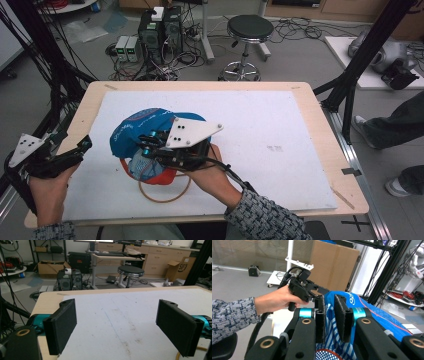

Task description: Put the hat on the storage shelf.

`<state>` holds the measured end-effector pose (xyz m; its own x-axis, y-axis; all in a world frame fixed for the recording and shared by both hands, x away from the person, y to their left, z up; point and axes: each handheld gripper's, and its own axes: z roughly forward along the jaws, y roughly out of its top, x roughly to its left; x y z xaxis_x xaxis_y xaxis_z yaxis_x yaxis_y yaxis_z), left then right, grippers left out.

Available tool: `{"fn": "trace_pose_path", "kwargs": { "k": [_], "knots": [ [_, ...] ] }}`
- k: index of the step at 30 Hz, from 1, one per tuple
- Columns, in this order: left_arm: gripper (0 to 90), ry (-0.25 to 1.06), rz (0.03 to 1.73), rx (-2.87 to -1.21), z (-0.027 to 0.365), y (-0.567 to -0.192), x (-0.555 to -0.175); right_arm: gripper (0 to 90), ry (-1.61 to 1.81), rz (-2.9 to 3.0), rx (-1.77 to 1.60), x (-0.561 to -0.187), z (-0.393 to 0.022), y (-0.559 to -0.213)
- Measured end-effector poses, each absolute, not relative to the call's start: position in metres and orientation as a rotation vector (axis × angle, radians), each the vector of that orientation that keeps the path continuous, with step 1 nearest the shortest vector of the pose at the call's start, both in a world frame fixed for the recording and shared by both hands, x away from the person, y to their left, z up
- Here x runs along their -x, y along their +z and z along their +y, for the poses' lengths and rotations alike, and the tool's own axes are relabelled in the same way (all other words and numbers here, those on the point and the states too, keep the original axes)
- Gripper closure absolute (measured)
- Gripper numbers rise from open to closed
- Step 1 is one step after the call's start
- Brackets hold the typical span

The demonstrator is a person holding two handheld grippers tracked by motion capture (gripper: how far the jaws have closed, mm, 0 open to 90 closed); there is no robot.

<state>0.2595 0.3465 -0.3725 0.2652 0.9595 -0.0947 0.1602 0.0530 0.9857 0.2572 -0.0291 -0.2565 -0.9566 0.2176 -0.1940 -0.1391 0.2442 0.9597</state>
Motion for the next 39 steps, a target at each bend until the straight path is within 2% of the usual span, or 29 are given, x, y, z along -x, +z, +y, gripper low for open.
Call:
{"fn": "trace_pose_path", "kwargs": {
  "k": [2,23,39],
  "knots": [
    [17.1,0.874,1.144,-1.381,0.347,-0.372,-0.26,75.8,1.767,2.228,-0.068,-0.258,-0.03,-0.256],
    [17.3,0.875,1.141,-1.383,0.347,-0.372,-0.259,63.3,1.774,2.192,-0.105,-0.259,-0.039,-0.254],
    [17.3,0.877,1.142,-1.381,0.347,-0.372,-0.259,53.6,1.833,2.068,-0.255,-0.277,-0.078,-0.246]
  ]
}}
